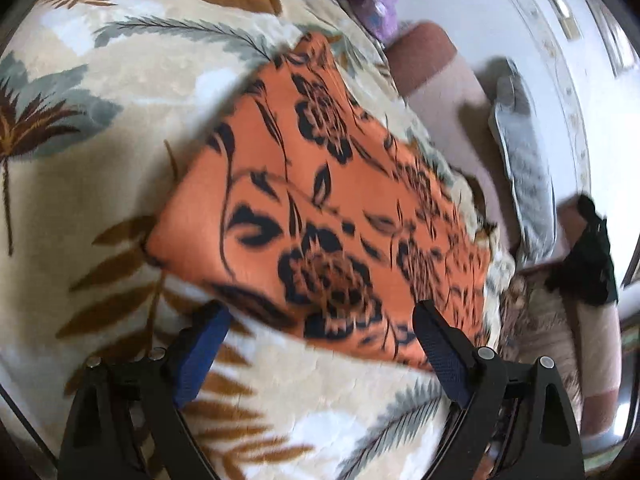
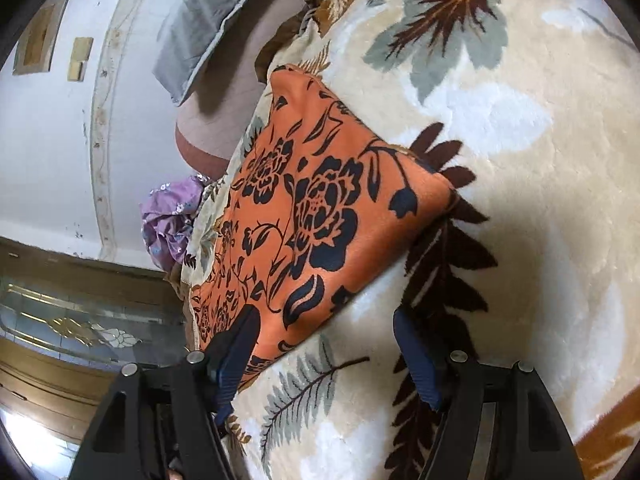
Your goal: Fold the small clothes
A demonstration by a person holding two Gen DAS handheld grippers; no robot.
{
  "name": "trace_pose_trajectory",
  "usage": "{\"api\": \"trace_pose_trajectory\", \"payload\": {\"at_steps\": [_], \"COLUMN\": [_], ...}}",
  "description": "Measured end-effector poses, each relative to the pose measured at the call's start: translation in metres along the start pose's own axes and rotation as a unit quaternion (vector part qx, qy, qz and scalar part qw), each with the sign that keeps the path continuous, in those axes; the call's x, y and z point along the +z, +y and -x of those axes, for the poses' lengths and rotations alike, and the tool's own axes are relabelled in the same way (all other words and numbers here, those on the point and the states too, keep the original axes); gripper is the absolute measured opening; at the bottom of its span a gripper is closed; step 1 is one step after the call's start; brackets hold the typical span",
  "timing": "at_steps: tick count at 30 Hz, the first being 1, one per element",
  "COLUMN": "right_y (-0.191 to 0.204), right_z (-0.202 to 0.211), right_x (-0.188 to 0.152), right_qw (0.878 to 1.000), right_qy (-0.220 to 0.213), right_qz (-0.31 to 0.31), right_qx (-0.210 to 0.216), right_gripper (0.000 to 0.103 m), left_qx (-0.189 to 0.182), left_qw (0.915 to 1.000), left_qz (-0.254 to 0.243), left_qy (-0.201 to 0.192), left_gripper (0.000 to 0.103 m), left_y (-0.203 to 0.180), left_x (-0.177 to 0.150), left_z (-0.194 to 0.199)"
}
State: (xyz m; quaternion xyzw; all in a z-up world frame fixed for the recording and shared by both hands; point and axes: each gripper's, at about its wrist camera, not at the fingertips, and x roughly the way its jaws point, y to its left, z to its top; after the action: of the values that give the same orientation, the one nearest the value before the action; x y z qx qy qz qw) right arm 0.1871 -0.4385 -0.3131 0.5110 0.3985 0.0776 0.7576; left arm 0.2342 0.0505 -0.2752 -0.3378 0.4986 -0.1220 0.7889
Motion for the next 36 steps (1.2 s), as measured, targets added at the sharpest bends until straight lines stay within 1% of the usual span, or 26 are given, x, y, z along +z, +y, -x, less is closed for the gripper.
{"api": "trace_pose_trajectory", "payload": {"at_steps": [3, 4, 6, 7, 8, 9, 10, 11, 13, 17, 21, 36], "right_y": [0.002, 0.002, 0.000, 0.002, 0.003, 0.003, 0.003, 0.002, 0.002, 0.001, 0.000, 0.001], "right_z": [-0.002, -0.003, -0.001, -0.003, -0.005, -0.005, -0.005, -0.004, -0.004, -0.004, -0.004, -0.008], "right_x": [0.000, 0.000, 0.001, 0.002, 0.003, 0.003, 0.003, 0.004, 0.005, 0.006, 0.007, 0.021], "right_qw": [1.000, 1.000, 1.000, 1.000, 1.000, 1.000, 1.000, 1.000, 1.000, 1.000, 1.000, 1.000], "right_qy": [-0.003, -0.004, -0.006, -0.006, -0.005, -0.006, -0.006, -0.008, -0.010, -0.011, -0.013, -0.025], "right_qz": [0.003, 0.003, 0.001, 0.001, 0.001, 0.000, 0.000, 0.000, -0.002, -0.001, 0.000, -0.007], "right_qx": [0.001, 0.002, 0.005, 0.006, 0.006, 0.006, 0.007, 0.009, 0.011, 0.011, 0.012, 0.010], "right_gripper": [0.073, 0.073, 0.073, 0.073, 0.073, 0.073, 0.073, 0.073, 0.073, 0.073, 0.073, 0.073], "left_qx": [-0.009, -0.013, -0.010, -0.007, -0.006, -0.002, 0.011, 0.017, 0.024, 0.029, 0.023, 0.028], "left_qw": [0.9997, 0.9994, 0.9990, 0.9986, 0.9982, 0.9975, 0.9961, 0.9954, 0.9944, 0.9960, 0.9966, 0.9967], "left_qz": [0.006, 0.002, -0.013, -0.022, -0.029, -0.040, -0.059, -0.067, -0.077, -0.061, -0.056, -0.053], "left_qy": [-0.020, -0.032, -0.043, -0.048, -0.052, -0.058, -0.065, -0.067, -0.068, -0.058, -0.056, -0.055], "left_gripper": [0.093, 0.093, 0.093, 0.091, 0.086, 0.075, 0.066, 0.064, 0.064, 0.066, 0.068, 0.070], "left_y": [0.003, 0.001, -0.002, -0.005, -0.004, -0.007, -0.011, -0.012, -0.015, -0.010, -0.007, -0.009], "left_x": [0.007, 0.008, 0.009, 0.008, 0.008, 0.007, 0.007, 0.006, 0.006, 0.008, 0.008, 0.009], "left_z": [0.000, 0.000, -0.004, -0.004, -0.002, -0.001, -0.001, -0.001, -0.005, -0.011, -0.009, -0.010]}}
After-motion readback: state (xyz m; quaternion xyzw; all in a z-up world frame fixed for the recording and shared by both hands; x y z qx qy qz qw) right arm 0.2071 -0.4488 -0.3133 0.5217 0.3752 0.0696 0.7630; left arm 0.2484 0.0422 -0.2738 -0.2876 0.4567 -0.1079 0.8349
